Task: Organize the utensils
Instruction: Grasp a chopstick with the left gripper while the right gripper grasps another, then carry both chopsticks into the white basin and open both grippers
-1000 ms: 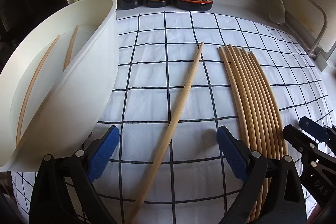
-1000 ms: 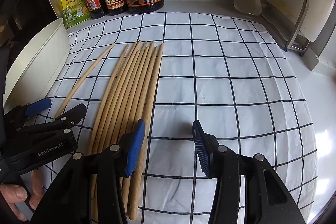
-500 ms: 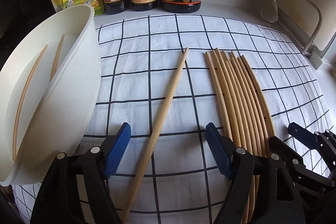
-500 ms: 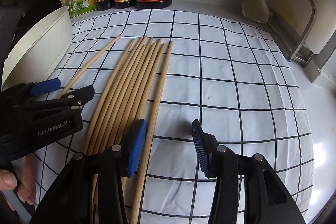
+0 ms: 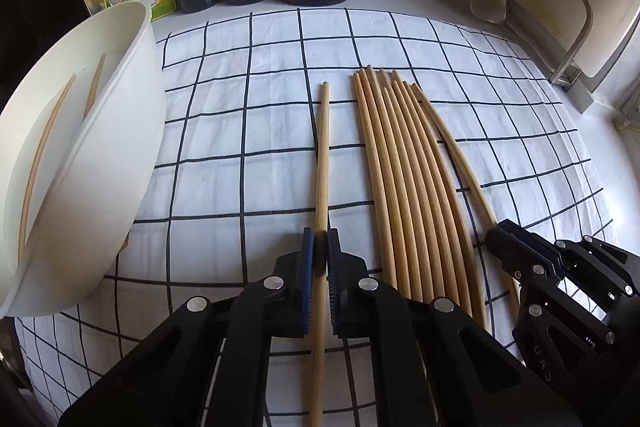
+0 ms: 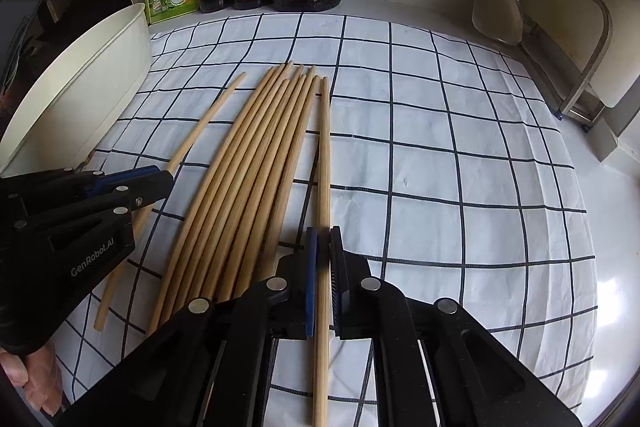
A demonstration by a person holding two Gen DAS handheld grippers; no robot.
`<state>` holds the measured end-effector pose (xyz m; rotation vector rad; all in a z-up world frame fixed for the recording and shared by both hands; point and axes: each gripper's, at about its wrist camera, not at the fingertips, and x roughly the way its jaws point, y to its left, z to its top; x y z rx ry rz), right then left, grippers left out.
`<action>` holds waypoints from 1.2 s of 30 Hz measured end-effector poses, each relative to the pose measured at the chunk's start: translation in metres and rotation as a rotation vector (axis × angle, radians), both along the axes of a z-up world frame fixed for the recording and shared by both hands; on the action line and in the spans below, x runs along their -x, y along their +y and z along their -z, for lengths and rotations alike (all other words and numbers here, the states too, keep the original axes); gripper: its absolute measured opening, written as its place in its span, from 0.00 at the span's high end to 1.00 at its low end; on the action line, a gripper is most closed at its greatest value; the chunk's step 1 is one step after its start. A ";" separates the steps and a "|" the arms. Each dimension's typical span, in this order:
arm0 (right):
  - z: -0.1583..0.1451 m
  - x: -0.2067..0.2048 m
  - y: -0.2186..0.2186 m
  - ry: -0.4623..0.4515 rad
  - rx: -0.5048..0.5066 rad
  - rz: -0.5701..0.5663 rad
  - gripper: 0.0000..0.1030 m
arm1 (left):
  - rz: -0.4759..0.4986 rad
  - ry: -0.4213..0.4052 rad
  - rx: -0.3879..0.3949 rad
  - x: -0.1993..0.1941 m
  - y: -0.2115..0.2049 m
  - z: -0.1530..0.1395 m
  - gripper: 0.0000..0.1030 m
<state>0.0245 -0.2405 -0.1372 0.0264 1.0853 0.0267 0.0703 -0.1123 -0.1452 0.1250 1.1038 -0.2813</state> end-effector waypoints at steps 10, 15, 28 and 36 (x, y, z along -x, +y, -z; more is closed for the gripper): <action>-0.002 0.015 -0.024 0.026 -0.048 0.055 0.94 | 0.006 0.046 0.011 0.012 -0.024 -0.001 0.93; -0.008 0.022 -0.034 0.016 -0.069 0.070 0.94 | 0.006 0.062 0.022 0.015 -0.029 -0.003 0.93; -0.060 0.023 -0.022 -0.069 -0.107 0.029 0.94 | -0.008 -0.038 0.078 0.025 -0.001 -0.058 0.93; -0.110 -0.004 0.029 -0.157 -0.155 -0.072 0.94 | -0.069 -0.129 0.100 0.016 0.059 -0.114 0.93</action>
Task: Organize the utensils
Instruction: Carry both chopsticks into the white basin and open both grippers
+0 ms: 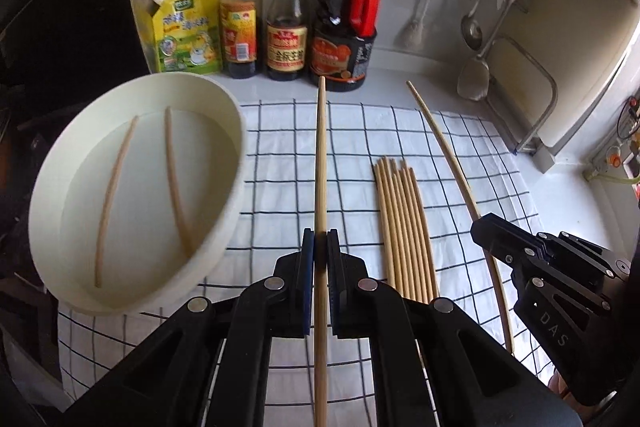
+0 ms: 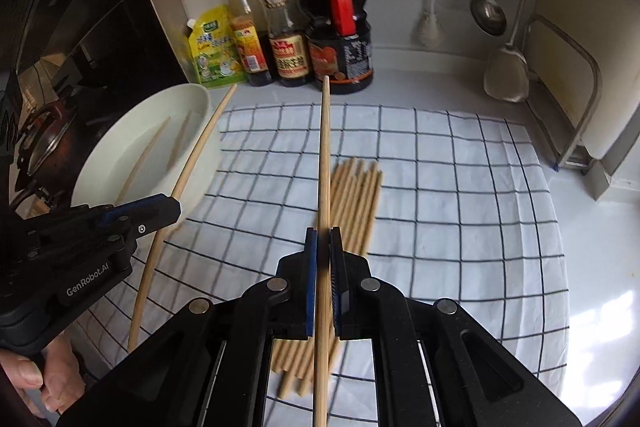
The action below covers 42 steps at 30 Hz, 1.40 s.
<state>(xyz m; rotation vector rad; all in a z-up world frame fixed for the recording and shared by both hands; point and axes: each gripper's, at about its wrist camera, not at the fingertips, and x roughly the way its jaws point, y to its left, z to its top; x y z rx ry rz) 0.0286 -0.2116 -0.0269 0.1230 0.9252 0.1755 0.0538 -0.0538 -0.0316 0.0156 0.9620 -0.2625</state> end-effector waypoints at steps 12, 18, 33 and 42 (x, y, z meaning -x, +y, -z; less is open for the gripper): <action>-0.018 -0.079 0.133 -0.027 -0.097 -0.212 0.94 | -0.204 -0.052 -0.022 -0.040 0.134 -0.024 0.93; 0.001 -0.114 0.189 0.014 -0.082 -0.252 0.94 | -0.224 -0.012 -0.053 -0.084 0.173 0.002 0.93; 0.058 -0.153 0.212 0.172 -0.038 -0.194 0.94 | -0.192 0.095 -0.052 -0.121 0.187 0.062 0.93; 0.058 -0.152 0.208 0.169 -0.026 -0.176 0.87 | -0.193 0.122 -0.055 -0.117 0.192 0.063 0.92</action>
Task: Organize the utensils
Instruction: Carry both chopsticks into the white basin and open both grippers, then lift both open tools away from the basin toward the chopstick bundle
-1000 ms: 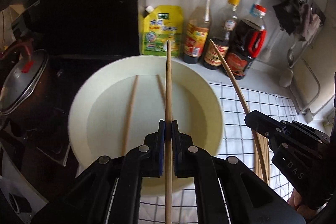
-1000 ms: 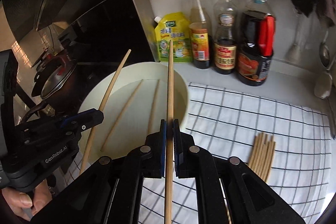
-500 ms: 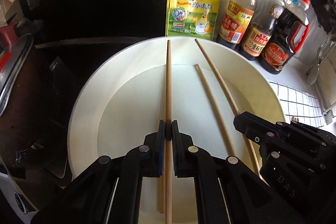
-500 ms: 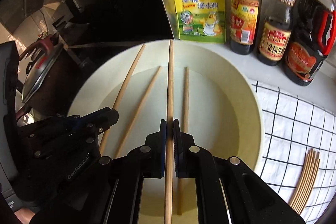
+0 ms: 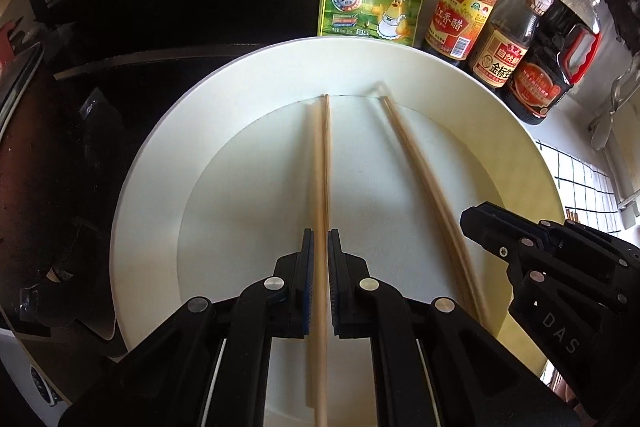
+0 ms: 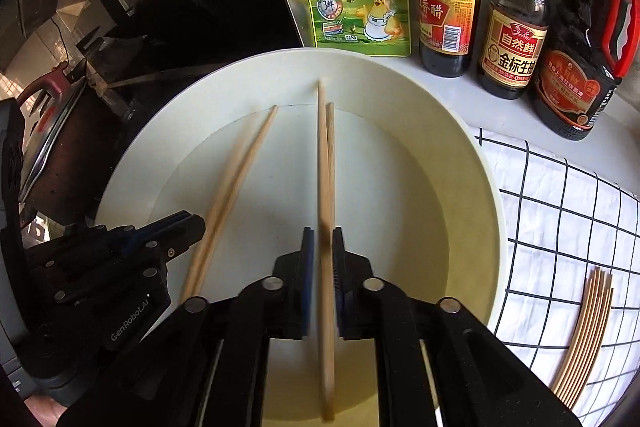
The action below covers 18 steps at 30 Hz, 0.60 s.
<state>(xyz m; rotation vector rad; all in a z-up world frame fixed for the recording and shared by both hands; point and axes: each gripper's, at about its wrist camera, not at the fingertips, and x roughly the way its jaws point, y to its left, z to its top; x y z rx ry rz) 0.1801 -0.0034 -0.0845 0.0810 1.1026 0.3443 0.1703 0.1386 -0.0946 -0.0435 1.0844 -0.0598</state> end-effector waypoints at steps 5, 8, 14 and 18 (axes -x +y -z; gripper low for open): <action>-0.008 0.005 -0.006 -0.021 -0.001 0.012 0.84 | -0.016 0.005 0.000 0.003 0.004 -0.004 0.91; -0.014 0.011 -0.009 -0.037 -0.004 0.012 0.81 | -0.026 0.012 0.001 0.007 0.006 -0.006 0.81; -0.021 0.023 -0.015 -0.041 -0.003 0.017 0.79 | -0.041 0.014 -0.007 0.016 0.007 -0.008 0.71; -0.026 0.034 -0.019 -0.044 -0.005 0.014 0.77 | -0.054 -0.002 -0.014 0.026 0.008 -0.014 0.56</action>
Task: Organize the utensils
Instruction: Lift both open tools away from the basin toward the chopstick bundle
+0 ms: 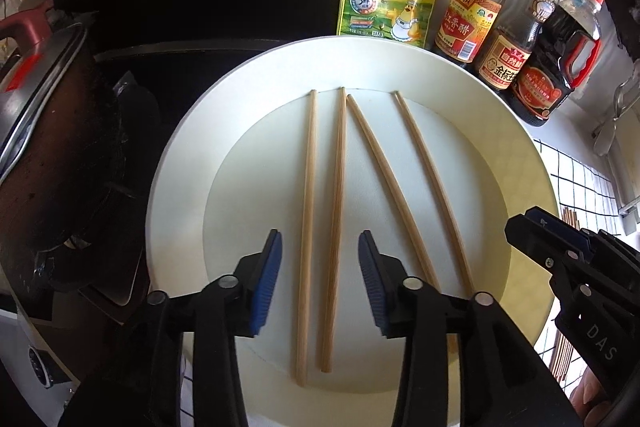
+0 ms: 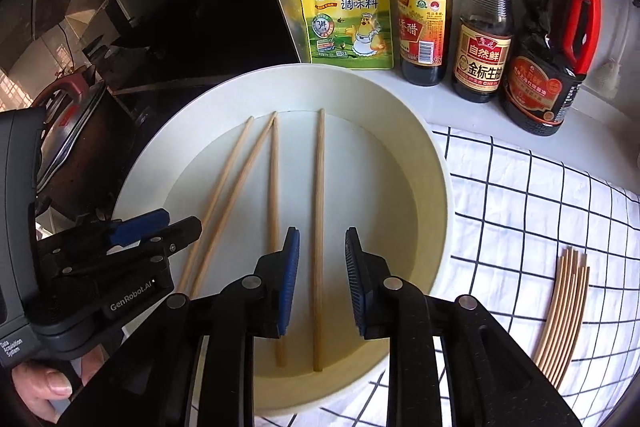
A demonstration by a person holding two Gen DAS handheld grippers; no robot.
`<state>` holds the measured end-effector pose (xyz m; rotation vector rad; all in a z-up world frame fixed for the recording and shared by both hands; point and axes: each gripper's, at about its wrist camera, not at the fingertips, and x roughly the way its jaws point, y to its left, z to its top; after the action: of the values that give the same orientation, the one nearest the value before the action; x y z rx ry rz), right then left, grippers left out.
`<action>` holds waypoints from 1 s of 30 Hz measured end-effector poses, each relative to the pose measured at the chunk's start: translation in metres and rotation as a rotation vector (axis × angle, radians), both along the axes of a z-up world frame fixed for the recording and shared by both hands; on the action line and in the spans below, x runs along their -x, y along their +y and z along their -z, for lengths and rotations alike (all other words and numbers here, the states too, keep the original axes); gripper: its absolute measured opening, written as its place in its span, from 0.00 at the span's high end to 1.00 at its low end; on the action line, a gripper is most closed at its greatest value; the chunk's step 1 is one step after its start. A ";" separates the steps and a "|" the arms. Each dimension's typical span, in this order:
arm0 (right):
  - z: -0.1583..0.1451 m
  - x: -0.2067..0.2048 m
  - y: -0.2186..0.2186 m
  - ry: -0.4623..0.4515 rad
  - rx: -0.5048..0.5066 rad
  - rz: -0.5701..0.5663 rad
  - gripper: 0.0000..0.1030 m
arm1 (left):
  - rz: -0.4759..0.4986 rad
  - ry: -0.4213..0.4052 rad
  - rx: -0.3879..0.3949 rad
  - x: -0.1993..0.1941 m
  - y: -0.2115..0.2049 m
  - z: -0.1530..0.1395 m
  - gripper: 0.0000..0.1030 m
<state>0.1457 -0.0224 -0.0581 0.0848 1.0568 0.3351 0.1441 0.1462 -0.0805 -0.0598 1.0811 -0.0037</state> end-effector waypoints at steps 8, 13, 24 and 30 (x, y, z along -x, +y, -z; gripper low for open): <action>-0.015 0.026 -0.014 -0.025 -0.005 0.009 0.71 | -0.007 -0.060 0.000 0.025 -0.003 -0.018 0.28; -0.021 0.045 -0.024 -0.028 -0.010 0.006 0.70 | -0.013 -0.080 -0.001 0.044 -0.008 -0.025 0.25; -0.030 0.091 -0.058 -0.050 -0.011 0.028 0.64 | 0.002 -0.081 0.004 0.083 -0.031 -0.029 0.21; -0.031 0.116 -0.088 -0.056 -0.003 0.057 0.62 | 0.014 -0.090 0.002 0.098 -0.049 -0.035 0.20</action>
<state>0.0301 -0.1104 -0.0267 0.1078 0.9970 0.2856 0.0463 0.0972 -0.0460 -0.0539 0.9912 -0.0199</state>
